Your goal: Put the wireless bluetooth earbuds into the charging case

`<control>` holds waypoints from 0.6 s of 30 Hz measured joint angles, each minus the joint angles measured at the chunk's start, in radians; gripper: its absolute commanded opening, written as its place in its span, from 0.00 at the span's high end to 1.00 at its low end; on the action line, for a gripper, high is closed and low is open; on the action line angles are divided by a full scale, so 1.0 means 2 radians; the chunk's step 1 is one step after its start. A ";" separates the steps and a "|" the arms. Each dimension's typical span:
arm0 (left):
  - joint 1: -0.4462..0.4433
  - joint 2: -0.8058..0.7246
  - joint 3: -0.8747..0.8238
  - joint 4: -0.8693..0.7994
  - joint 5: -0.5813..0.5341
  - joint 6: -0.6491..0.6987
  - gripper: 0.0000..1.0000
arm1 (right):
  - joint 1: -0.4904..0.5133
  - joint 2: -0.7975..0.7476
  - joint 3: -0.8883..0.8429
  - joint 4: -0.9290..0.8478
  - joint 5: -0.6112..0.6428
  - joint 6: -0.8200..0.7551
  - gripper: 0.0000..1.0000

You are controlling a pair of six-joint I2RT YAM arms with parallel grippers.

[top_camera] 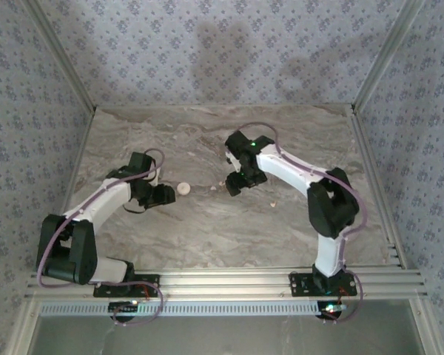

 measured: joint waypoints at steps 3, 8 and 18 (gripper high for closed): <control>0.000 -0.005 -0.005 0.007 0.000 0.000 0.47 | 0.001 0.038 0.039 -0.024 0.017 -0.022 0.20; 0.004 -0.012 -0.005 0.017 0.000 0.000 0.47 | 0.001 0.080 0.088 -0.045 0.020 -0.046 0.20; 0.013 -0.024 -0.006 0.022 0.000 0.000 0.47 | -0.001 0.148 0.157 -0.057 0.003 -0.072 0.20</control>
